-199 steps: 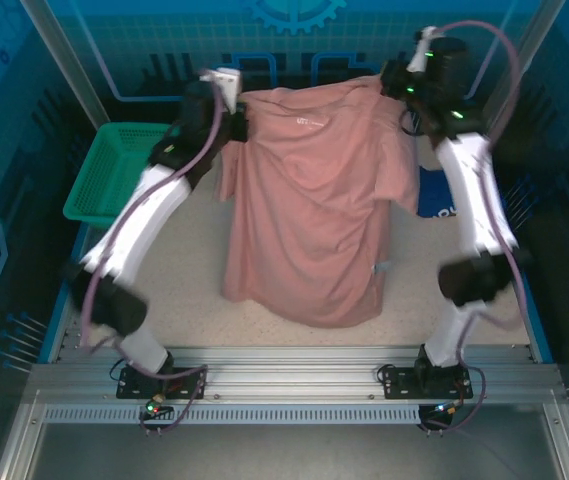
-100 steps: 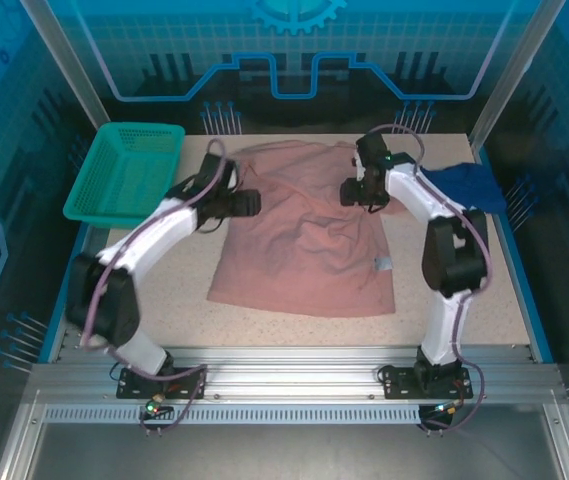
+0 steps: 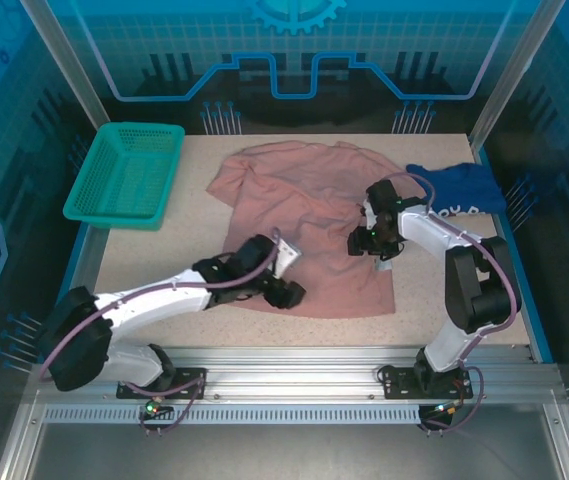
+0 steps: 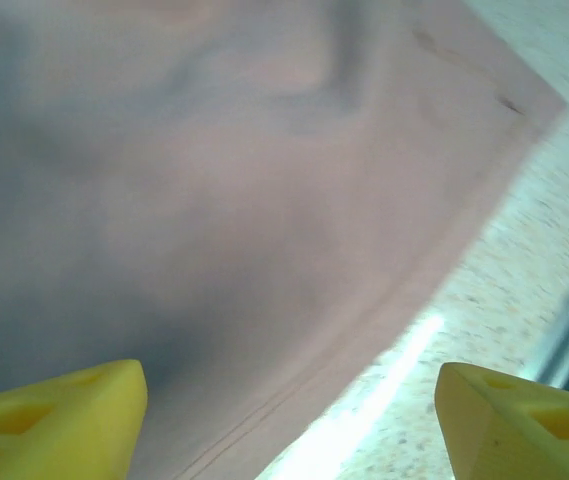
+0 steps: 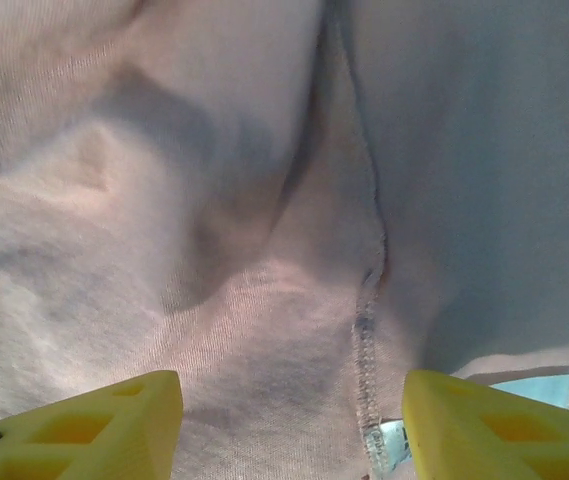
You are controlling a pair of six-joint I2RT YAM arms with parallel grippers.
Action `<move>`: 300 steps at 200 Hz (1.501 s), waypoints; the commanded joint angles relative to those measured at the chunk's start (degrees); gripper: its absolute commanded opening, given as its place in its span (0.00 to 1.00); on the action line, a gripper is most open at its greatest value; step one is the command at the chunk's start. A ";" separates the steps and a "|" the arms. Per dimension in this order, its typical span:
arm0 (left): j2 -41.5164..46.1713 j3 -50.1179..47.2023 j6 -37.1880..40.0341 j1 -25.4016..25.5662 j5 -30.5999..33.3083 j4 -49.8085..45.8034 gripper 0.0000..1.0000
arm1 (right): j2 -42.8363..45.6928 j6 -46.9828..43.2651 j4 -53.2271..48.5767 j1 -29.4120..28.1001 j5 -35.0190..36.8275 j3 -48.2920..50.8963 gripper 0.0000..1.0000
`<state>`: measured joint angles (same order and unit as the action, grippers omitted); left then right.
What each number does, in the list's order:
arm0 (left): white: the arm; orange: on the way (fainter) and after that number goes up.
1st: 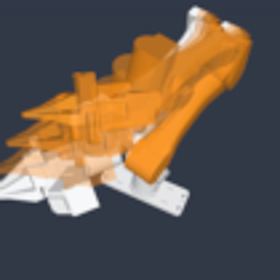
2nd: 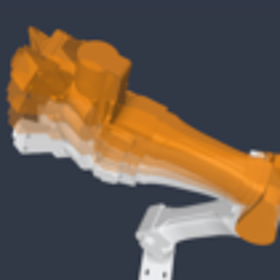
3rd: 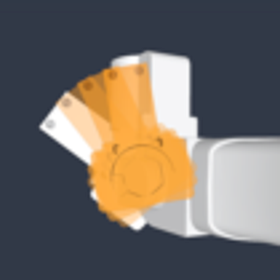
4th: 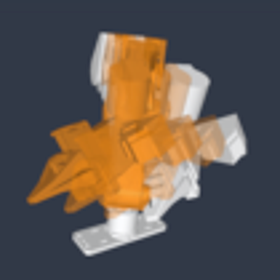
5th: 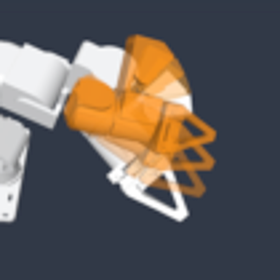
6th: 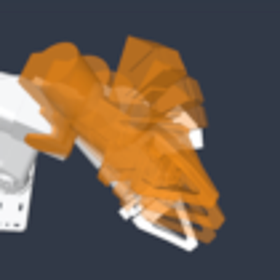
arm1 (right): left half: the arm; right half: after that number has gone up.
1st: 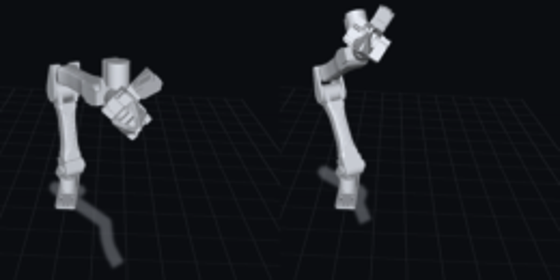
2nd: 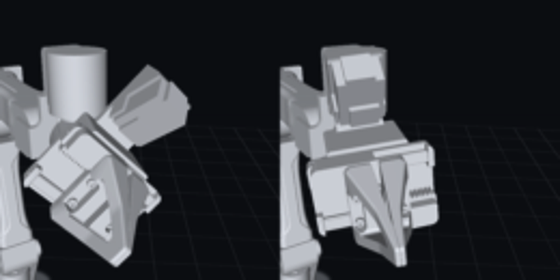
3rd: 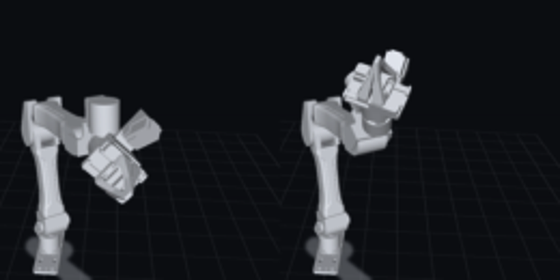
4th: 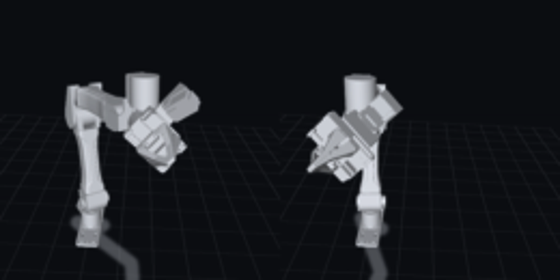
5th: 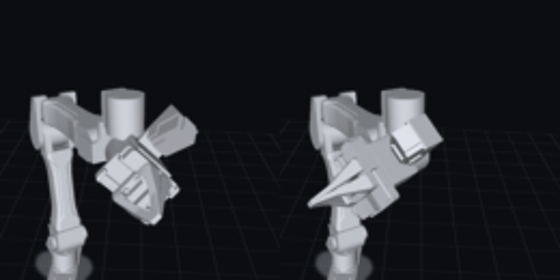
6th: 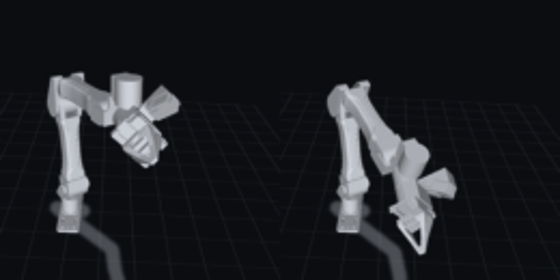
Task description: Fold the inside-out t-shirt
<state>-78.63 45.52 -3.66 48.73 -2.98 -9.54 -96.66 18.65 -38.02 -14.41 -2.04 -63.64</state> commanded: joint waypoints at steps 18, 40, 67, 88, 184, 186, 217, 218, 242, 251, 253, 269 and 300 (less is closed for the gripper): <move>-10.56 1.65 20.77 7.34 -0.93 3.64 0.71 | 1.69 0.60 -0.56 1.00 -2.94 -1.58 0.60; -15.93 4.12 22.75 8.05 1.65 2.43 0.70 | 2.39 0.48 -0.49 1.14 -2.88 -1.45 0.61; -21.63 7.39 24.05 7.79 4.35 0.47 0.69 | 2.88 0.68 0.20 1.16 -3.13 -0.31 0.60; -24.90 8.73 23.51 7.56 4.28 -1.03 0.61 | 3.64 0.59 0.23 1.22 -3.06 0.43 0.61; -23.74 12.33 16.40 2.73 -6.33 -3.41 0.02 | 9.00 0.07 -2.32 1.49 -2.53 0.24 0.61; -23.51 12.49 16.16 2.59 -6.57 -3.50 0.01 | 9.11 0.02 -2.41 1.49 -2.53 0.33 0.61; -19.39 14.57 9.70 -1.54 -12.47 -3.82 0.00 | 12.62 0.21 -3.16 1.49 -1.98 1.40 0.60; -19.16 14.59 9.32 -1.71 -12.74 -3.78 0.00 | 12.85 0.27 -3.13 1.49 -1.90 1.49 0.61; -14.45 14.13 -6.34 -8.29 -18.01 0.52 0.00 | 22.79 -1.48 3.22 1.26 -5.75 8.12 0.61; -13.07 13.66 -11.86 -10.34 -19.99 2.38 0.00 | 27.15 -2.28 7.93 0.63 -10.86 12.17 0.61; -12.87 13.58 -12.92 -10.76 -20.43 2.81 0.00 | 28.06 -2.37 9.32 0.36 -11.77 12.74 0.61; -11.56 14.13 -17.46 -12.97 -22.47 3.50 0.00 | 33.57 -3.11 17.05 -4.63 -13.39 20.05 0.61; -10.37 19.00 -19.25 -15.32 -22.35 -1.94 0.00 | 37.92 -10.02 27.52 -21.61 -1.78 27.59 0.58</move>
<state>-90.65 60.51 -16.47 34.28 -21.58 -8.36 -60.42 14.83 -23.11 -25.69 -9.21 -41.12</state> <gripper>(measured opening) 0.045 0.595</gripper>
